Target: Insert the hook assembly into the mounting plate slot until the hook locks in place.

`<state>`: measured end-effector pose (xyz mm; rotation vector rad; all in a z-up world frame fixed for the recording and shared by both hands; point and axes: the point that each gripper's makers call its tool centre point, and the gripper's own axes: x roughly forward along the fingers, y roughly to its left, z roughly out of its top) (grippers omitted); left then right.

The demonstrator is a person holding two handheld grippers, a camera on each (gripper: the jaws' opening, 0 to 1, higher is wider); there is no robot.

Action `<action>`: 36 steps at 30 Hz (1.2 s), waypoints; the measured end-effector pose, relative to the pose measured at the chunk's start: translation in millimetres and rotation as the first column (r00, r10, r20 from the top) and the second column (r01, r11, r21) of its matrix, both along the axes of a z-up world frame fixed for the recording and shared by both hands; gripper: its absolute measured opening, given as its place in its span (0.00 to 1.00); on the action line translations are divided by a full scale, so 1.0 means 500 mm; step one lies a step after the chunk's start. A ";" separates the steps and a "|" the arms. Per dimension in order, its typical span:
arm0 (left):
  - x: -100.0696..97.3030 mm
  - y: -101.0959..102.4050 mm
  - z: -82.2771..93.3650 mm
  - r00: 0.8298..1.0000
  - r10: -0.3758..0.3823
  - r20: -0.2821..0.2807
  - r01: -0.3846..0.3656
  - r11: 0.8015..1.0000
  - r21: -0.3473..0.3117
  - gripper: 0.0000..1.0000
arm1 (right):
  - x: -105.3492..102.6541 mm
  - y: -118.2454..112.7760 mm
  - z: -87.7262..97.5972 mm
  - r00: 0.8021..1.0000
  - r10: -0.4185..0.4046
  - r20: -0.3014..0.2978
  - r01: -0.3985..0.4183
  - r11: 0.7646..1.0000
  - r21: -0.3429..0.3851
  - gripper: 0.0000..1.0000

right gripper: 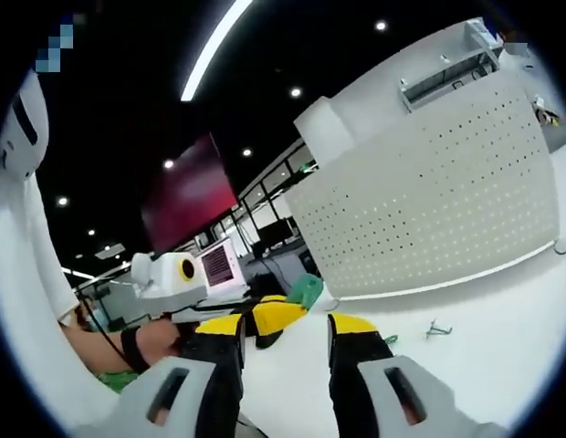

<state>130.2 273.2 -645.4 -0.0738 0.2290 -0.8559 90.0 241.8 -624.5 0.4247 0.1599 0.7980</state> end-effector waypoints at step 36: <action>-0.052 -0.066 0.036 0.978 -0.123 0.169 0.111 0.990 0.083 0.04 | 0.022 -0.017 0.001 0.984 0.001 -0.175 0.038 0.976 0.215 0.03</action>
